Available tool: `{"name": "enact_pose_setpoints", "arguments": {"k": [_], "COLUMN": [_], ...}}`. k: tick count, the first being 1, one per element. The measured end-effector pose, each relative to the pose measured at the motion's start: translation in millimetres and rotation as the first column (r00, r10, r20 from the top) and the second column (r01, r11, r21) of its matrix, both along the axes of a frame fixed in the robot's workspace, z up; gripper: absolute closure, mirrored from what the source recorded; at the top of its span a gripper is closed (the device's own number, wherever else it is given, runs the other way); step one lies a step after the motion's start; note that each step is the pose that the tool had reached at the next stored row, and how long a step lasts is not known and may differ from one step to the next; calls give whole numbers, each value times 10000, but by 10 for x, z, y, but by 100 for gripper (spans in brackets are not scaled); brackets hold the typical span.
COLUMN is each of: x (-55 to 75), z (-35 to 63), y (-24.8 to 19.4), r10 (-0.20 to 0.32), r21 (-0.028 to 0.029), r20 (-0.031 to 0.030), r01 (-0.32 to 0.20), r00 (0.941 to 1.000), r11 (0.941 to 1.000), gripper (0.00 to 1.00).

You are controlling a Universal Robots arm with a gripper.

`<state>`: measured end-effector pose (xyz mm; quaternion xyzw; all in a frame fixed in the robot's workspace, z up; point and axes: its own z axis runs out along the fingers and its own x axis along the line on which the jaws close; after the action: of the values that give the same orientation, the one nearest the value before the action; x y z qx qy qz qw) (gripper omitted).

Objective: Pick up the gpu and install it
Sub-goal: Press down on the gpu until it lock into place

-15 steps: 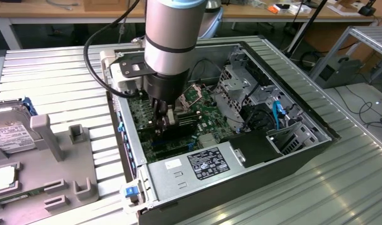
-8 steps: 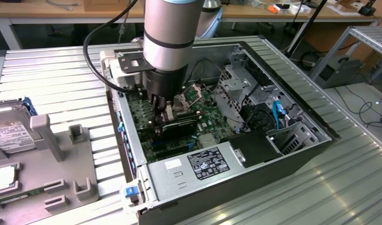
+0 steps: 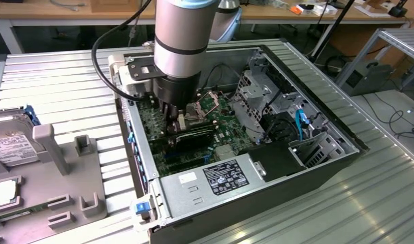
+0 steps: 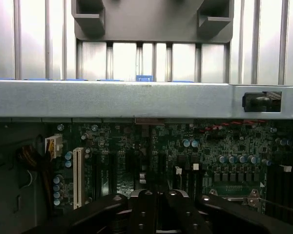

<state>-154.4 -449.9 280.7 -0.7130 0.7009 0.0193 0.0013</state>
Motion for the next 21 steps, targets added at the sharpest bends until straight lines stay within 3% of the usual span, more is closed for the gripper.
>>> {"name": "enact_pose_setpoints", "arguments": {"k": [11,21], "x": [0,-1], "z": [-42,-71], "y": [0,-52], "r10": [-1,-2], "r21": [-51,-52], "r20": [-9,-12], "r01": [1,2], "r00": [10000,10000], "r11": [10000,10000], "gripper": [90,90]}}
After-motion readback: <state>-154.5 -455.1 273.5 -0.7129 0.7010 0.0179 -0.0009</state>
